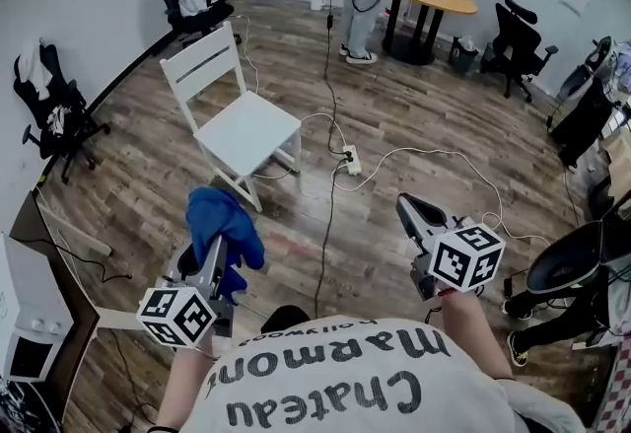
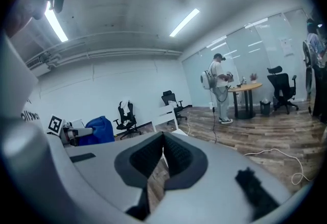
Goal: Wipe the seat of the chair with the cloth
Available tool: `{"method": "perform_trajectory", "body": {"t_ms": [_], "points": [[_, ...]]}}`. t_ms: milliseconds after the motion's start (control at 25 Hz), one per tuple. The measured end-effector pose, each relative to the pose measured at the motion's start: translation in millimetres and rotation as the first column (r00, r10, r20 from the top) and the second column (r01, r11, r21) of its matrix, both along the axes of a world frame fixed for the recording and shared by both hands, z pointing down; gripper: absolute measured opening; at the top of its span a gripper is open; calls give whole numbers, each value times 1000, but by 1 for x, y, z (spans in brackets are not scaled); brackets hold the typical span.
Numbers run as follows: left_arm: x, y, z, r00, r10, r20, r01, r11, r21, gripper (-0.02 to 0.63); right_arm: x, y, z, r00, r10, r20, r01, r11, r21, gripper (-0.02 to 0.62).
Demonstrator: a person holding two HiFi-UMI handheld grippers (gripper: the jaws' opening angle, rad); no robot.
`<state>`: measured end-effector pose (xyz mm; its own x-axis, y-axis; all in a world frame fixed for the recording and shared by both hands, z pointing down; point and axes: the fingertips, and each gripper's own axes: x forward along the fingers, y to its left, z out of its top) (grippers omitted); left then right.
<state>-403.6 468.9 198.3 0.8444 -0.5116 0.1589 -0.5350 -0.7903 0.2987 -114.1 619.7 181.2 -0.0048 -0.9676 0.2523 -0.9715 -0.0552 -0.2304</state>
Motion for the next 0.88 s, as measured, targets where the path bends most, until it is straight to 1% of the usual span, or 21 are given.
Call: {"method": "perform_trajectory", "body": {"t_ms": [200, 360, 440, 520, 720, 800, 880], "points": [[30, -39, 15, 1000, 3, 11, -2, 1000, -28, 106, 28, -30, 24, 999, 18, 38, -17, 999, -32, 14], [69, -86, 25, 999, 41, -11, -42, 997, -69, 106, 59, -57, 34, 996, 79, 44, -78, 996, -40, 14], [93, -115, 21, 997, 72, -25, -74, 994, -79, 107, 76, -78, 31, 992, 108, 61, -106, 993, -45, 14], [114, -148, 8, 994, 100, -32, -102, 993, -67, 106, 88, -106, 21, 990, 116, 74, -113, 992, -50, 14], [150, -238, -17, 989, 141, -34, -142, 990, -25, 106, 111, -194, -3, 993, 106, 48, -104, 994, -37, 14], [158, -274, -18, 990, 139, -29, -139, 990, -15, 107, 113, -232, -1, 996, 82, 48, -80, 996, -42, 14], [163, -308, -16, 992, 125, -31, -126, 992, -23, 107, 113, -266, 5, 997, 61, 52, -58, 997, -57, 14]]}}
